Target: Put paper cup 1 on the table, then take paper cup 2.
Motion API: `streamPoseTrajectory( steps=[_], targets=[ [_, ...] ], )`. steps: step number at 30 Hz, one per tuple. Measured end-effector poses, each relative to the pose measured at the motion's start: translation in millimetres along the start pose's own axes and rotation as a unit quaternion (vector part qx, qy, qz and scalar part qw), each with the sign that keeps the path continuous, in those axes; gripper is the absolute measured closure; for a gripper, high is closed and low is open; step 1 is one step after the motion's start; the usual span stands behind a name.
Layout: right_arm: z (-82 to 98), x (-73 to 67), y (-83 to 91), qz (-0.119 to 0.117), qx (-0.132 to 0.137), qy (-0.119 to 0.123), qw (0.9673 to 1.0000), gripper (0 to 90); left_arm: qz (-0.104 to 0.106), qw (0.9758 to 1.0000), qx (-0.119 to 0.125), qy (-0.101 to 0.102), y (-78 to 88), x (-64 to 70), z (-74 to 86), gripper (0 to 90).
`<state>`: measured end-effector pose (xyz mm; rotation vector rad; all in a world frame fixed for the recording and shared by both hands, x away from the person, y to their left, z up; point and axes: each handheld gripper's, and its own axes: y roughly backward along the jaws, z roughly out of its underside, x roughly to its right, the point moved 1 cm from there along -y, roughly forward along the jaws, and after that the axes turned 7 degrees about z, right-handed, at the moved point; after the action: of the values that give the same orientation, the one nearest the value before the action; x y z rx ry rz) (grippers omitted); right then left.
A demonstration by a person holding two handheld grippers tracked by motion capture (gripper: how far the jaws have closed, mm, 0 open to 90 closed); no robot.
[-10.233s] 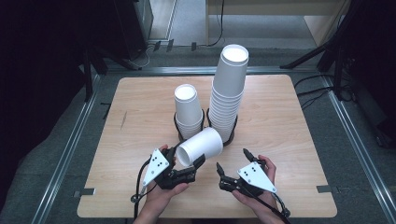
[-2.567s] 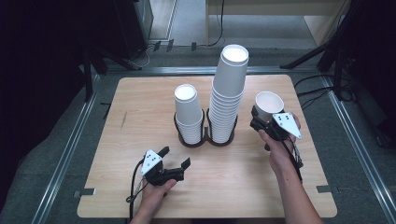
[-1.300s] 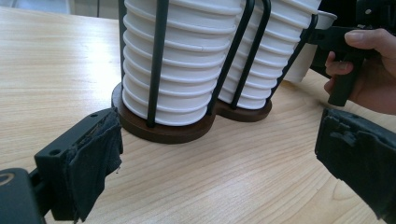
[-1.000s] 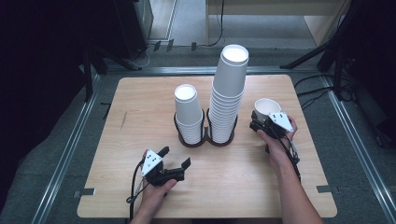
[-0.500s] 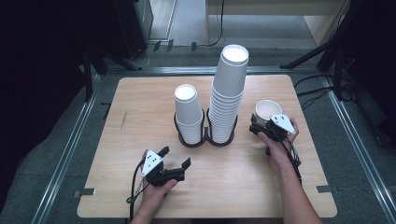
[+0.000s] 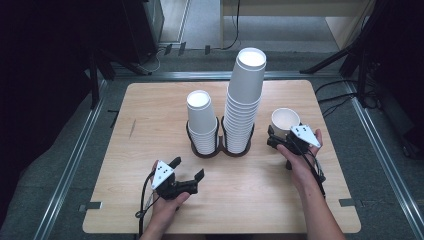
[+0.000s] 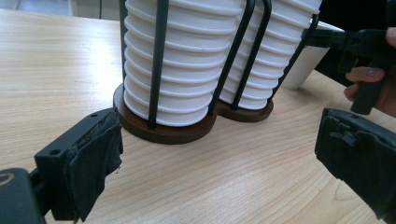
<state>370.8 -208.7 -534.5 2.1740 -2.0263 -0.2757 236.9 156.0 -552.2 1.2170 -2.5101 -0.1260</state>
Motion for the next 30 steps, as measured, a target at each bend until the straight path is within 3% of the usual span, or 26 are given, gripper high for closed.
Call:
streamPoseTrajectory(
  steps=[13, 21, 25, 30],
  targets=[
    [-2.2, 3.8, 33.4, -0.013, 0.01, 0.01, 0.9998, 0.0, -0.001, 1.0, -0.001, -0.002, -0.1, 1.1, 0.3, 1.1],
    [-33.3, 0.8, 63.7, -0.031, 0.05, 0.003, 0.9982, 0.0, -0.009, 0.9999, -0.003, -0.007, -1.3, 2.1, -0.6, 1.0],
    [-41.9, -2.4, 70.3, -0.036, 0.05, 0.014, 0.998, 0.0, -0.009, 0.9999, -0.003, -0.003, -1.7, 1.2, -0.9, 1.0],
    [-46.9, -4.0, 74.0, -0.04, 0.057, 0.008, 0.9975, 0.0, -0.013, 0.9999, -0.004, -0.005, -1.6, 2.1, -1.3, 1.1]
  ],
)
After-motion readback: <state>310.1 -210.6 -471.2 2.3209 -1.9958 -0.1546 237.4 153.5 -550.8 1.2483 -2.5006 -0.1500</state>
